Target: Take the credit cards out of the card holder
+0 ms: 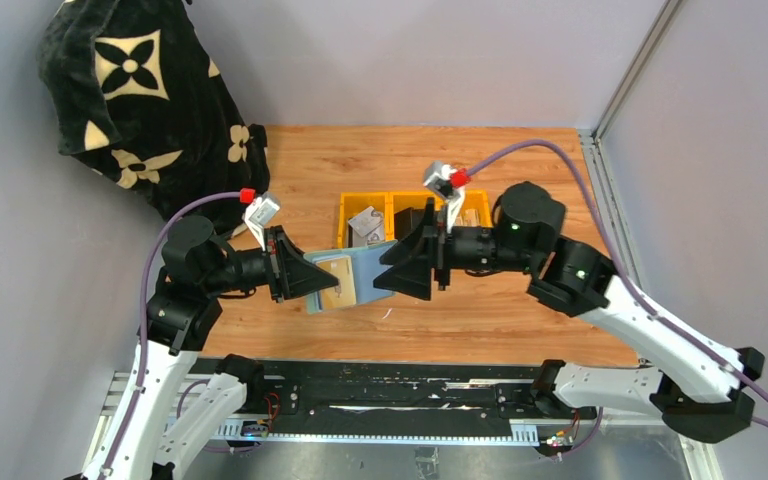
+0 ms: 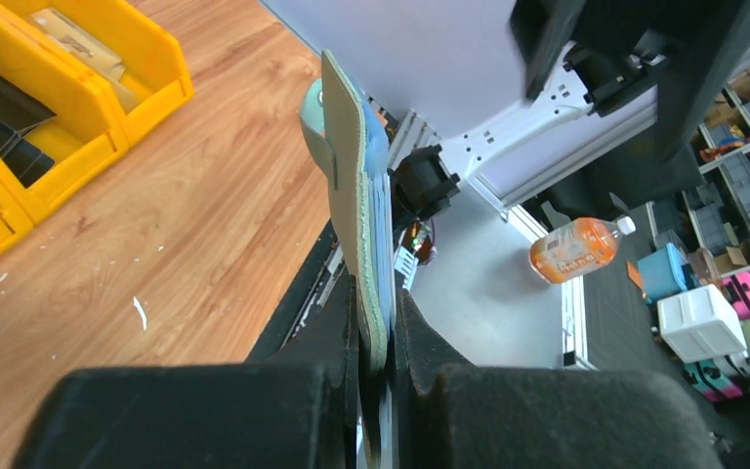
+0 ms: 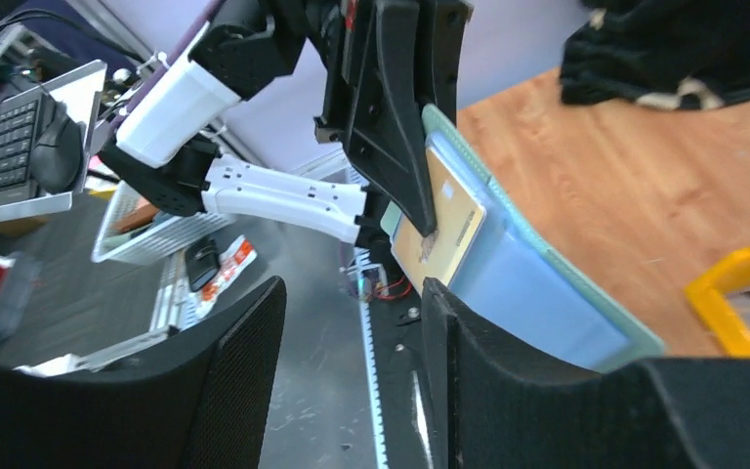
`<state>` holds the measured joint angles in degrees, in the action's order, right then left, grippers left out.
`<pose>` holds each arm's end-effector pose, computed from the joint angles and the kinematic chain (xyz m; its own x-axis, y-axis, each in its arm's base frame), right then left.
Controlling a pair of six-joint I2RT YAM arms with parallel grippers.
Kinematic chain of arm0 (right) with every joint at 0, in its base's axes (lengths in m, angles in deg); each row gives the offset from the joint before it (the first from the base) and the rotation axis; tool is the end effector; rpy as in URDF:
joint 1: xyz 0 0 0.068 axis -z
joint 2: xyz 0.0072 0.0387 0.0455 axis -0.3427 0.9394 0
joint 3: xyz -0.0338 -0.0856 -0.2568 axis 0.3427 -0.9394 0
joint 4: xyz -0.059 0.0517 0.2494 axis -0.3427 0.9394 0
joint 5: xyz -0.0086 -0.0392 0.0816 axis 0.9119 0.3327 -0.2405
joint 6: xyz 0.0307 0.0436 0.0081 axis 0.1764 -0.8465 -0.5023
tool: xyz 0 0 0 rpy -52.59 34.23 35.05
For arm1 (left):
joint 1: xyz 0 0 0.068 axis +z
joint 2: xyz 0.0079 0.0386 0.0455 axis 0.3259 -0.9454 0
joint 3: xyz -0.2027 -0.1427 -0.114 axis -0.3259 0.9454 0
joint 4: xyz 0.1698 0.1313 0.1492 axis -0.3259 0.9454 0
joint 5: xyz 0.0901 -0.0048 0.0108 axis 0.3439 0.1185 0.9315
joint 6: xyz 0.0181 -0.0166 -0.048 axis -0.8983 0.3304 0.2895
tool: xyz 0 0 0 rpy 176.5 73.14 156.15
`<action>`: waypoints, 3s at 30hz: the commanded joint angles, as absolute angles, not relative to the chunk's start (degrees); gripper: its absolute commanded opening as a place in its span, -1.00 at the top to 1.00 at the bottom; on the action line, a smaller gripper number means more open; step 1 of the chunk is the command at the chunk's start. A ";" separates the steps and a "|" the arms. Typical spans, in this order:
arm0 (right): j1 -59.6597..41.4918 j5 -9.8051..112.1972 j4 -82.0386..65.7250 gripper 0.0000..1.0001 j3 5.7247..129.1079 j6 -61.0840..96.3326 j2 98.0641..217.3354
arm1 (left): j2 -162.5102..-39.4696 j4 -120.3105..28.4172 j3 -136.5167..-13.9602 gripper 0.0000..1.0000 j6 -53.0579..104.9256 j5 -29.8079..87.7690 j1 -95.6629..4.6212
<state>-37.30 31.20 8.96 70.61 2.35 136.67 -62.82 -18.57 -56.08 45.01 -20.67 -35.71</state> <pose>0.0975 0.1827 0.4798 -0.3652 0.0475 -0.9297 -0.9268 0.0752 0.3679 0.1071 -0.0637 0.3823 -0.6219 -0.0964 -0.7772 0.7392 0.2555 -0.6232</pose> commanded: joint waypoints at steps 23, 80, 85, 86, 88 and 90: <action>-37.88 21.79 -9.81 0.82 60.58 -8.92 145.24 | -61.08 -28.15 -56.56 0.84 54.22 -25.69 -35.90; -36.75 22.59 -16.91 1.00 52.65 -11.59 138.54 | -63.55 -25.51 -58.35 0.66 56.27 -33.48 -35.90; -36.00 23.35 -17.28 1.00 51.49 -12.17 137.24 | -63.38 -25.57 -58.69 0.56 56.80 -34.63 -35.90; -35.81 23.35 -17.28 1.00 51.40 -12.28 137.07 | -63.33 -25.61 -58.70 0.56 56.80 -34.72 -35.90; -35.64 23.33 -17.28 1.00 51.29 -12.35 136.85 | -63.21 -25.65 -58.70 0.54 56.87 -34.90 -35.90; -35.59 23.40 -17.40 1.00 51.20 -12.60 136.74 | -62.99 -25.66 -58.70 0.45 57.21 -35.08 -35.90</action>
<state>-36.75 22.30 -16.63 51.88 -12.49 138.24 -63.84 -24.49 -56.74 55.72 -32.27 -35.71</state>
